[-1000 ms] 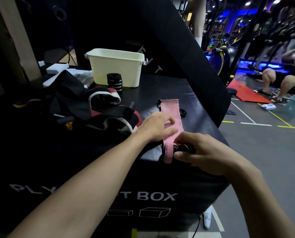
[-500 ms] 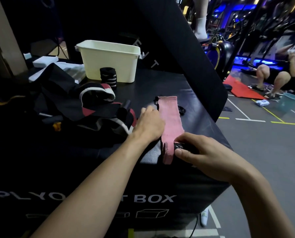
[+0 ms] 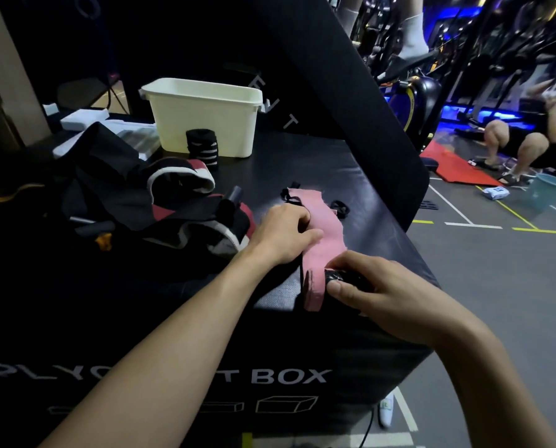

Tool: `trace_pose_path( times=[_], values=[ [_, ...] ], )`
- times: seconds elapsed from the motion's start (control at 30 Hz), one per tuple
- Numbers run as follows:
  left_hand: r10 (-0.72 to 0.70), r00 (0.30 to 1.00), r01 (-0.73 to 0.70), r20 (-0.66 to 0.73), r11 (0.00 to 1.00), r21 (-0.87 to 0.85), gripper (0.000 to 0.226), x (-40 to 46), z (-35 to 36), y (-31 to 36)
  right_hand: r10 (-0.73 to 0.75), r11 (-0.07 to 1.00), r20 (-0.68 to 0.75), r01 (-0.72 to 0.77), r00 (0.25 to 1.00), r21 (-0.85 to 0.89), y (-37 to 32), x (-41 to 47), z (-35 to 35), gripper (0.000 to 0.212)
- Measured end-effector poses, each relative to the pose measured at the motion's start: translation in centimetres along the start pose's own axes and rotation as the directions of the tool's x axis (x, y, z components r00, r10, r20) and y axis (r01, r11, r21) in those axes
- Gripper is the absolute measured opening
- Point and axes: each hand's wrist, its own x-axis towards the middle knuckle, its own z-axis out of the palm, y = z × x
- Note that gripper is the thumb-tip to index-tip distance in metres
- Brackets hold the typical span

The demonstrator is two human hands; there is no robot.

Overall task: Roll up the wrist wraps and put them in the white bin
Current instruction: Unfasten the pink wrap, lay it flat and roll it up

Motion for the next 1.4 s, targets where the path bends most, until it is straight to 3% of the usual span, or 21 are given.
trace_pose_path(
  times=[0.2,0.4,0.53,0.7,0.9,1.13,1.4],
  values=[
    [-0.047,0.998,0.051,-0.051,0.995,0.085,0.037,0.6,0.5,0.6,-0.029,0.999,-0.015,0.029,0.999,0.046,0.4,0.0,0.0,0.022],
    [-0.059,0.998,0.06,-0.025,0.997,0.044,0.025,1.4,1.5,0.1,-0.055,0.998,-0.052,0.056,0.997,0.024,0.5,-0.3,0.4,0.02],
    [-0.06,0.998,0.059,-0.013,0.998,-0.025,0.074,1.9,1.9,-0.2,-0.061,0.997,-0.072,0.063,0.996,0.036,0.6,-0.2,0.6,0.022],
    [0.035,0.999,-0.032,-0.034,0.995,0.097,0.032,1.9,2.0,-0.1,-0.053,0.998,-0.092,0.055,0.994,0.025,0.6,-0.2,0.8,0.021],
    [0.015,0.999,-0.008,-0.052,0.992,0.122,0.028,1.9,2.4,0.1,-0.055,0.998,-0.104,0.055,0.993,0.0,0.4,-0.1,0.9,0.021],
    [0.009,0.999,-0.003,-0.031,0.981,0.192,0.023,2.0,2.8,0.0,0.055,0.97,-0.078,-0.071,0.995,-0.232,-0.2,0.9,0.9,0.043],
    [0.001,0.999,-0.002,0.051,1.0,0.028,0.029,2.7,1.4,-0.9,0.024,0.97,-0.067,-0.04,0.997,-0.241,0.1,2.8,0.4,0.04]
  ],
)
